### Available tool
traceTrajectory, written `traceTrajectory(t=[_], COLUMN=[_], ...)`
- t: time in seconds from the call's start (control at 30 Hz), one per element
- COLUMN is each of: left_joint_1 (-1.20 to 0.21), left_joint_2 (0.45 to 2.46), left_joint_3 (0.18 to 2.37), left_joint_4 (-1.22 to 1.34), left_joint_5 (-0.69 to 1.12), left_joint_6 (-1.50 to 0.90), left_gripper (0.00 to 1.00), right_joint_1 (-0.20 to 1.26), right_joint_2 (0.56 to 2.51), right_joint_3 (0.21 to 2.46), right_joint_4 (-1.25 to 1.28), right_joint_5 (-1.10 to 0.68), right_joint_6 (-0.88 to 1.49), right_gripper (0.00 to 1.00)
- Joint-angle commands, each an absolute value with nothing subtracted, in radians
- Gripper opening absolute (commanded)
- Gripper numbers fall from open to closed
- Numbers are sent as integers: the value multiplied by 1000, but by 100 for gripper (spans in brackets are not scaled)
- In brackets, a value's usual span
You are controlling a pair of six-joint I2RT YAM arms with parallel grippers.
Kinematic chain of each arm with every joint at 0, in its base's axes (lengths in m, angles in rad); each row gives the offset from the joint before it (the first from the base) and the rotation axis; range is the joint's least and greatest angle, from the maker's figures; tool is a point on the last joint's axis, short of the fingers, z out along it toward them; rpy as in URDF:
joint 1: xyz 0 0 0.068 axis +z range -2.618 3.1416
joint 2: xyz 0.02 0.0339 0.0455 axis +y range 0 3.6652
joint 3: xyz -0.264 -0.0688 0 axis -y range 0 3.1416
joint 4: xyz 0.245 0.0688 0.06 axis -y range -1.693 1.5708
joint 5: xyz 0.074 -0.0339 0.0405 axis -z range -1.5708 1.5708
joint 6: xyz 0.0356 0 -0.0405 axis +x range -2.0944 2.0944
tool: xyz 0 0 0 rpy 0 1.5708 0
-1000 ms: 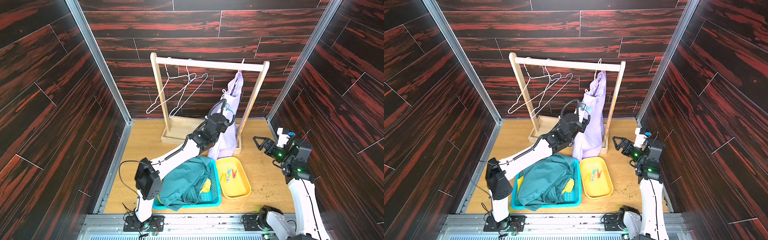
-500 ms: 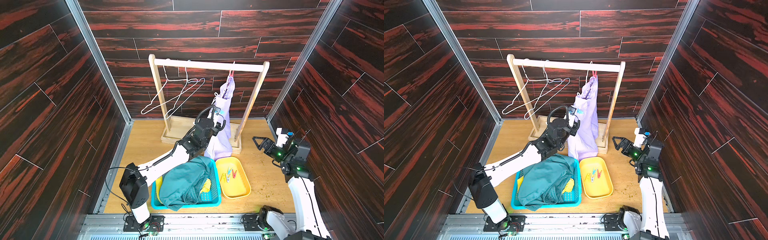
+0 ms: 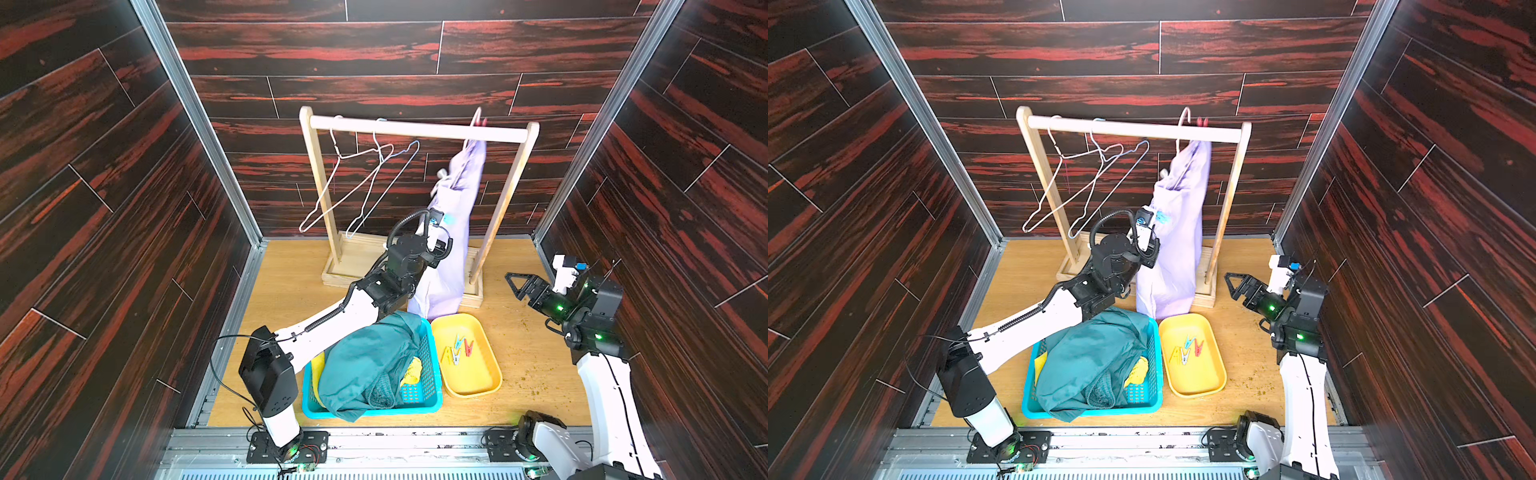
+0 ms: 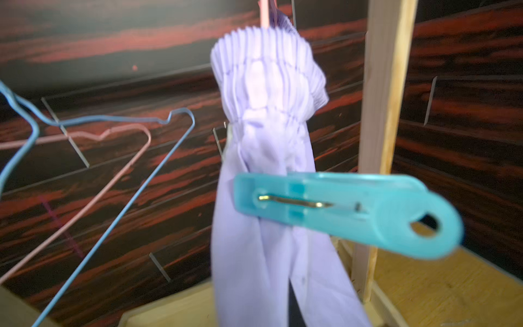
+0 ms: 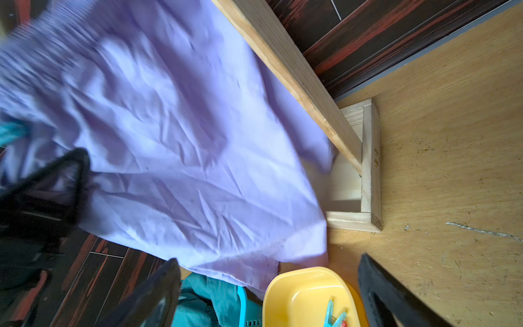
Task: Remove the clothespins securing shorts to the hanger
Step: Pick up the hanger from the clothesline.
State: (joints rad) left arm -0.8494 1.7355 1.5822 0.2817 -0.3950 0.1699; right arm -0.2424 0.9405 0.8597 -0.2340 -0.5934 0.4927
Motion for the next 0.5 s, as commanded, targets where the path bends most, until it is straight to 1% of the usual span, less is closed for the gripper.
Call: traceTrajectory(t=[0.0,0.13,0.23,0.47], left_joint_1=[-854,-853,-854,-854], left_joint_2=[1666,1654,1624,1590], left_joint_3=[1594,1612,1573,1565], left_joint_4=[456,387,354,198], left_joint_5=[-348,-359,-355,-372], left_joint_6=[205,222,226,228], left_gripper=[0,0,0,0], right_joint_1=[-247,-247,-247,-246], right_joint_2=[933,932,928,950], right_joint_3=[896,900,891,867], right_joint_4=[-248,-266,-265,-219], right_joint_5=[-606,-605,-601,-631], right_joint_6=[477,468,467,501], right_gripper=[98,98,98,98])
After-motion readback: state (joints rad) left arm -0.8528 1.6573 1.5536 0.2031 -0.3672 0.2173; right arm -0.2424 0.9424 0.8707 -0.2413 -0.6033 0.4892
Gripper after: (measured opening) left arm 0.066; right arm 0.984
